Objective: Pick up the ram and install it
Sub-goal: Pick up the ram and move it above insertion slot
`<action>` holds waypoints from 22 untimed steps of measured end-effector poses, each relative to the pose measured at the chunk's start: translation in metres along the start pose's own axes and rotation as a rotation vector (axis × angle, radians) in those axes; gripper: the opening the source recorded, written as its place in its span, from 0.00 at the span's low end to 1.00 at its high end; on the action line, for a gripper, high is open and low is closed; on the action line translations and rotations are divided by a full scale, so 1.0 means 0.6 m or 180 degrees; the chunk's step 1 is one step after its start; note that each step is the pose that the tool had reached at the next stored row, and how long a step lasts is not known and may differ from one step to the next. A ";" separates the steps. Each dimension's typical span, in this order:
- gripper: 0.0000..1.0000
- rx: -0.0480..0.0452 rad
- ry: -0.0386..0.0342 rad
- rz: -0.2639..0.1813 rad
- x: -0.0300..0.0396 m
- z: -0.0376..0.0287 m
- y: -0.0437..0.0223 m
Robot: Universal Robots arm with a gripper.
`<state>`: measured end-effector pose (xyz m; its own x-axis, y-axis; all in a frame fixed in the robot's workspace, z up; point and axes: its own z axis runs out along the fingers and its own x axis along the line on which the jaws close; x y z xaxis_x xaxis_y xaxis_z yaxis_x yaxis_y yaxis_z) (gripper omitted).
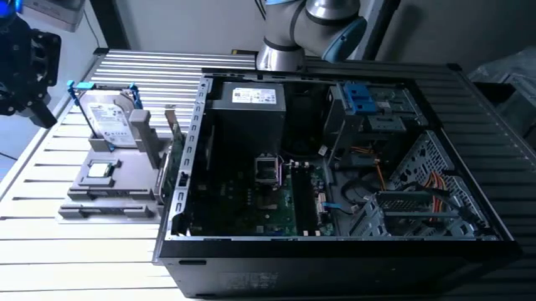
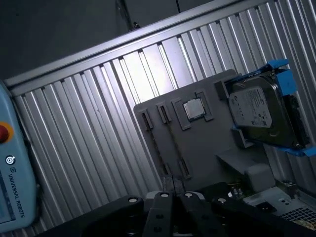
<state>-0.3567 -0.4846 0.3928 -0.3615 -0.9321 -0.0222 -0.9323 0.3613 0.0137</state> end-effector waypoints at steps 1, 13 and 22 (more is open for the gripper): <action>0.00 0.0002 0.0000 -0.0022 0.000 0.000 0.000; 0.00 -0.0006 0.0005 -0.0621 0.000 0.000 0.000; 0.00 -0.0012 0.0010 -0.1110 0.000 0.000 0.000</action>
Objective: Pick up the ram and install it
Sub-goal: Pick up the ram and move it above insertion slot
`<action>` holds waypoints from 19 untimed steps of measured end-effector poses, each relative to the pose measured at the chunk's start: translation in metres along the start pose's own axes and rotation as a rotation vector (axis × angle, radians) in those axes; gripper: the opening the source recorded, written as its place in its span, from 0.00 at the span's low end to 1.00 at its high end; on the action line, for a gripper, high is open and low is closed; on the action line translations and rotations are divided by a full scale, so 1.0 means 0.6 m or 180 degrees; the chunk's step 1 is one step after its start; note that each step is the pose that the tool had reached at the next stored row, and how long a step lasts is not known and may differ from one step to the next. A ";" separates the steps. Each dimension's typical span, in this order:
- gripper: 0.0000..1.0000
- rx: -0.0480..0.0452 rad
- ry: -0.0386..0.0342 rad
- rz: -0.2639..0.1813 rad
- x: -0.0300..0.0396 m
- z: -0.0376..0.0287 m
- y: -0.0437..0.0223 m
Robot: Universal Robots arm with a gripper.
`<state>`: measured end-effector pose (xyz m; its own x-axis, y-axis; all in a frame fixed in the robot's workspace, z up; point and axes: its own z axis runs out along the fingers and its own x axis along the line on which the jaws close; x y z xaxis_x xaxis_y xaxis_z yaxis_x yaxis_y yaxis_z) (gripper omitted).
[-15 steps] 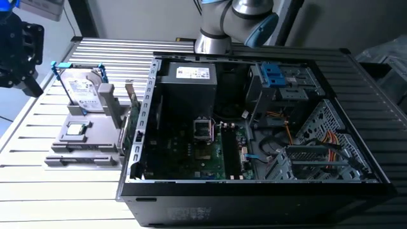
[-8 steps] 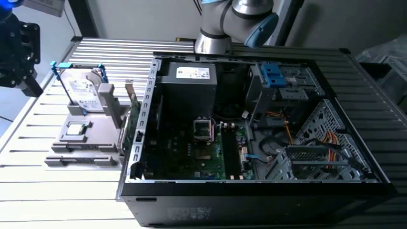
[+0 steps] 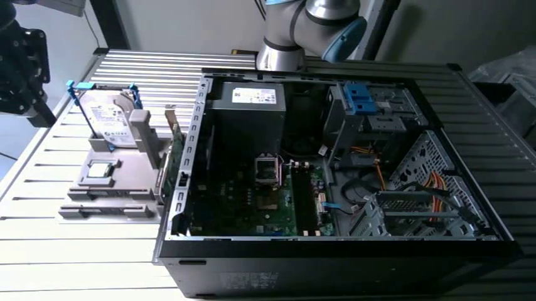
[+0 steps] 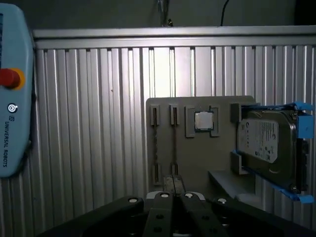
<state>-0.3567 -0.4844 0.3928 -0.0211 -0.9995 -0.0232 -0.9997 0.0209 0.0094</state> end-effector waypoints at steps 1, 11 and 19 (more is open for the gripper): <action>0.00 -0.0001 0.0000 -0.0043 0.000 0.000 0.000; 0.00 -0.0003 0.0002 -0.0184 0.000 0.000 0.000; 1.00 -0.0003 0.0002 -0.0199 0.000 0.000 0.000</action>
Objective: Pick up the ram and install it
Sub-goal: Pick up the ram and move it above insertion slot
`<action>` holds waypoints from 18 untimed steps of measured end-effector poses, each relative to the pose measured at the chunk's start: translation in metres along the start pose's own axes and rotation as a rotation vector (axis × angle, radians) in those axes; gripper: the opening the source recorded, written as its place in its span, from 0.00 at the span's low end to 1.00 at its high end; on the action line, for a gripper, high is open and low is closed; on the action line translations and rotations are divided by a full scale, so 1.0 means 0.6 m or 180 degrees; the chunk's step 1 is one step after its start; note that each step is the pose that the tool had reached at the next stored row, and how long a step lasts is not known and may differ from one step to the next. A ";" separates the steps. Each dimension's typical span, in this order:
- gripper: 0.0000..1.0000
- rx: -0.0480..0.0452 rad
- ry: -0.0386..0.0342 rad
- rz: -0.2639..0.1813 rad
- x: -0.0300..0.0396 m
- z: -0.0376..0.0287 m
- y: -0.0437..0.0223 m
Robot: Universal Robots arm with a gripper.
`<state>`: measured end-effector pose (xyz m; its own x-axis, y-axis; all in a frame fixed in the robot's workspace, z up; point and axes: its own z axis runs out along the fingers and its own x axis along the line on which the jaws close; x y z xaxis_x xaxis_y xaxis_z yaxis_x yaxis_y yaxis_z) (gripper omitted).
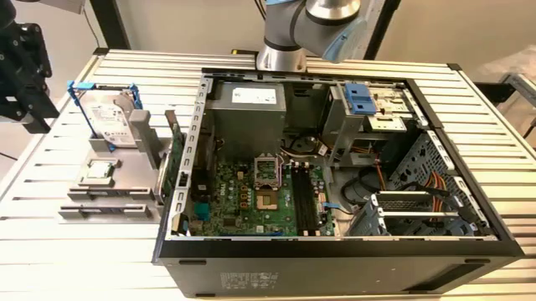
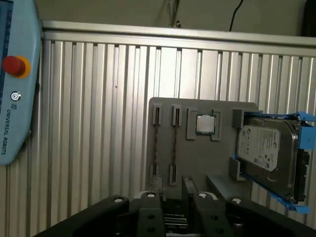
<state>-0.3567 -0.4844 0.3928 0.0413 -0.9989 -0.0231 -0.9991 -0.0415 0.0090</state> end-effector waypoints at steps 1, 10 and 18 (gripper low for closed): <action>1.00 0.0000 0.0000 -0.0002 0.000 0.000 0.000; 1.00 0.0001 0.0001 0.0002 0.000 0.001 0.000; 1.00 0.0015 0.0001 0.0108 0.000 0.010 0.000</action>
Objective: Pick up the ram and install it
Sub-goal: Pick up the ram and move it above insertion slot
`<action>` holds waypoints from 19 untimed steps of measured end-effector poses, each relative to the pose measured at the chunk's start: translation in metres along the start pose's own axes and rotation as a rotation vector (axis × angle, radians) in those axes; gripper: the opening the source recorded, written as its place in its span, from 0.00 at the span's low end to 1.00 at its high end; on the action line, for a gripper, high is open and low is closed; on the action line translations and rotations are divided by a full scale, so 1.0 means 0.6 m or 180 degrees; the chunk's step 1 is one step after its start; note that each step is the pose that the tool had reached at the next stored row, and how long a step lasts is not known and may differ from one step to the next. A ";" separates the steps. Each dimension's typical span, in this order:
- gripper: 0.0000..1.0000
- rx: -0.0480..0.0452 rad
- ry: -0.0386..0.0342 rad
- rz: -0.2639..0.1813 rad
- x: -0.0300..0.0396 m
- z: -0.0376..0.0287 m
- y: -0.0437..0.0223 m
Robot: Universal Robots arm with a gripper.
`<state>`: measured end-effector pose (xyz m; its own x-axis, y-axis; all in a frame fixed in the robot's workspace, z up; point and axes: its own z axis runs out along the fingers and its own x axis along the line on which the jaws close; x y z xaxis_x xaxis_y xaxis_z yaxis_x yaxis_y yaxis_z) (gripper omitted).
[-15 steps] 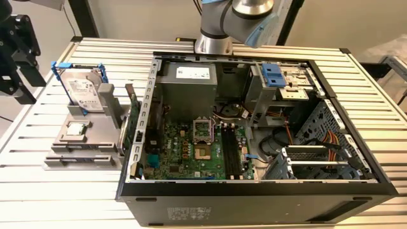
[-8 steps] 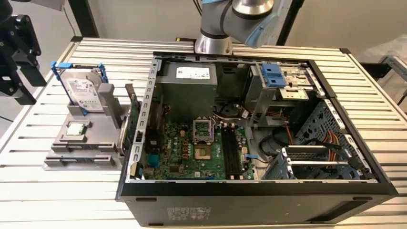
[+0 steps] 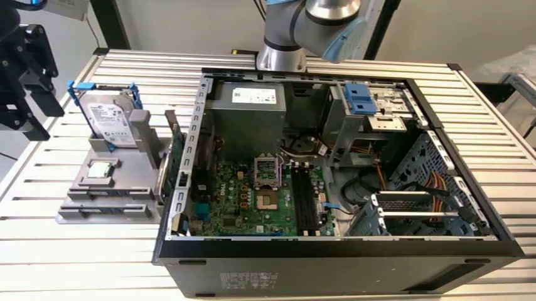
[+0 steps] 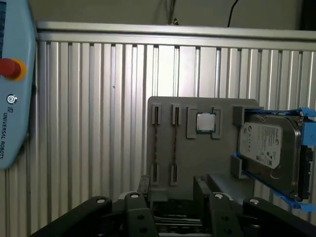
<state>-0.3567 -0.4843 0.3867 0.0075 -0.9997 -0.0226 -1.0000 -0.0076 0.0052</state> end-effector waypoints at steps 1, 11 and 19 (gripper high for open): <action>1.00 0.0000 0.0000 0.0012 0.000 0.000 0.000; 1.00 0.0001 0.0001 0.0014 0.000 0.004 0.000; 1.00 0.0001 0.0006 0.0014 0.000 0.011 0.000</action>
<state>-0.3566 -0.4842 0.3804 0.0031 -0.9998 -0.0207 -1.0000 -0.0032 0.0051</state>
